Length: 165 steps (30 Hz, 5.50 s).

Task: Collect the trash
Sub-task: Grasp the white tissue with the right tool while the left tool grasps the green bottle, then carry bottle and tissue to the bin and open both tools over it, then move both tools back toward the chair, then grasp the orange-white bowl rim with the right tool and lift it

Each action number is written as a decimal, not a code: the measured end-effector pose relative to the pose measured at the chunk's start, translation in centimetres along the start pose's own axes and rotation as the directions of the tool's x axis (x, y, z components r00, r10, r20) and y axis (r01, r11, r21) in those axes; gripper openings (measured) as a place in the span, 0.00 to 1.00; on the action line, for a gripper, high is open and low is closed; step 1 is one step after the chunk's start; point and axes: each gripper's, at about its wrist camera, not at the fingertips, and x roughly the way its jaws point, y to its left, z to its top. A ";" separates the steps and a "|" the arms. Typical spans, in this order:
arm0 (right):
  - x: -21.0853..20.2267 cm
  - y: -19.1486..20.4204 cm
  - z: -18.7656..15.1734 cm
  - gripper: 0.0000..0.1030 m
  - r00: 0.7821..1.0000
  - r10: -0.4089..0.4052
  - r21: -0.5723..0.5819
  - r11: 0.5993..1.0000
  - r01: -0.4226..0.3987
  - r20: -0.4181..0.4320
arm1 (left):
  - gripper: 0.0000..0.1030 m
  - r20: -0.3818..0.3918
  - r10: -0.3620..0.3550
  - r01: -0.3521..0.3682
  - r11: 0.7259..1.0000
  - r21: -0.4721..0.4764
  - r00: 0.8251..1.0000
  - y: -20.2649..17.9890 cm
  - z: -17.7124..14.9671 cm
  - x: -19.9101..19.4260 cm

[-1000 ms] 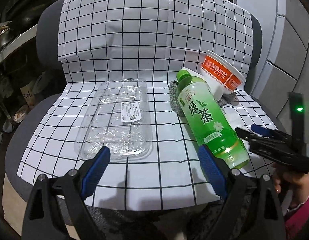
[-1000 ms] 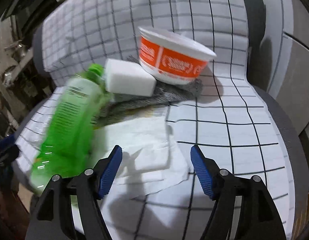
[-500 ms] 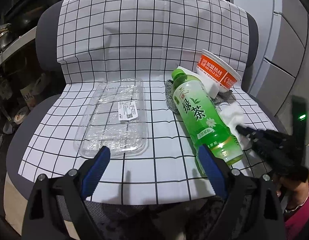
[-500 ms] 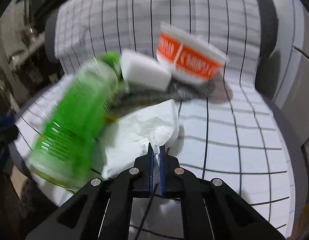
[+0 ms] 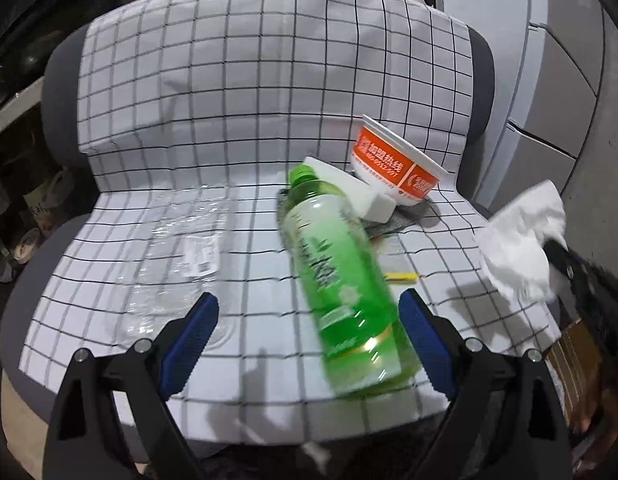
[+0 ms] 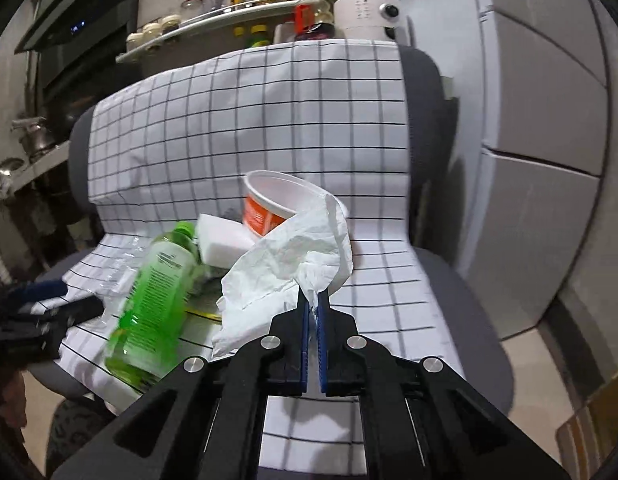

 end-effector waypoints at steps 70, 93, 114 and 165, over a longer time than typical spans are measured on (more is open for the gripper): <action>-16.9 -18.9 -14.9 0.04 0.896 -0.401 0.334 0.832 0.443 -0.189 | 0.57 -0.251 -0.597 0.629 0.587 0.510 0.762 -29.2 -11.7 -2.1; -12.3 -24.8 -23.2 0.45 0.851 -0.306 0.450 0.744 0.494 -0.427 | 0.73 -0.377 -0.570 0.678 0.537 0.502 0.730 -36.1 -14.6 2.8; -11.2 -11.8 -7.3 0.45 0.981 -0.160 0.326 0.927 0.187 -0.107 | 0.73 0.012 -0.329 0.313 0.907 0.282 0.944 -12.5 -6.2 -3.0; 15.7 -4.1 9.2 0.05 0.961 0.233 0.462 0.876 -0.142 -0.147 | 0.73 0.001 0.055 -0.055 0.997 0.045 0.999 3.9 3.4 6.0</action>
